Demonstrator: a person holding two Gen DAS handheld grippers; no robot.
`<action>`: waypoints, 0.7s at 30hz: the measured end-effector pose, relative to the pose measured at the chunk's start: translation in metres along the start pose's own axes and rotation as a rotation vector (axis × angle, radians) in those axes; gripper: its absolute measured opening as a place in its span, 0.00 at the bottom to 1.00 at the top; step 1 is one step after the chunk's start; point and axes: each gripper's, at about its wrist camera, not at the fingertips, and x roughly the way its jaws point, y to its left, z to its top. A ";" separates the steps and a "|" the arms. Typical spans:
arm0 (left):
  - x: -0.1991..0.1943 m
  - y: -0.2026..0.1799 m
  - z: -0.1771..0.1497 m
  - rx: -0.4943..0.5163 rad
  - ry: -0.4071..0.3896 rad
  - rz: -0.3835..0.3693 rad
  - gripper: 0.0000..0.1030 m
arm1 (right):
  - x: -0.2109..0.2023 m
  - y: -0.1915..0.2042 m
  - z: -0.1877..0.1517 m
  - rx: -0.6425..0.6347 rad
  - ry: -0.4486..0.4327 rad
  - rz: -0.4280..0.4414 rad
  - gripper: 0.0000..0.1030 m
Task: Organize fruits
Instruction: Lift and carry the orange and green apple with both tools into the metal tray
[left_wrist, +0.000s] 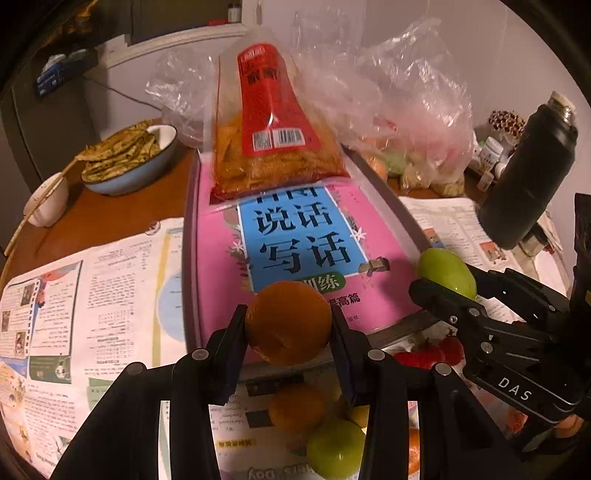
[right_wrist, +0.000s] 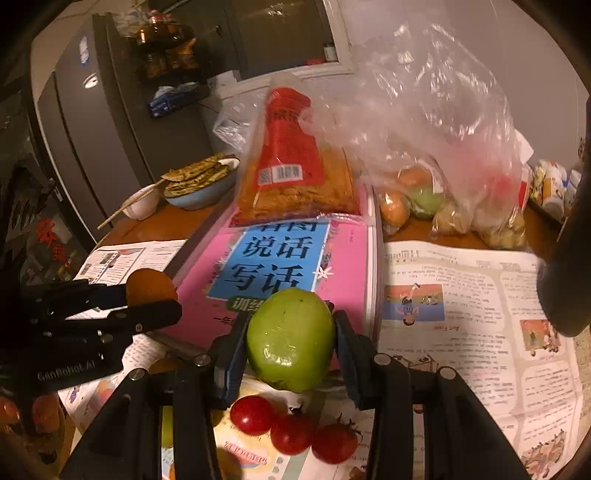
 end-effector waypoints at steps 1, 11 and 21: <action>0.004 0.000 0.000 0.002 0.006 0.007 0.42 | 0.003 -0.001 -0.001 0.002 0.004 -0.001 0.43; 0.023 0.001 -0.004 0.007 0.029 0.035 0.42 | 0.024 -0.009 -0.002 0.013 0.032 -0.025 0.43; 0.034 0.001 -0.010 0.008 0.047 0.051 0.42 | 0.035 0.000 -0.004 -0.039 0.050 -0.077 0.43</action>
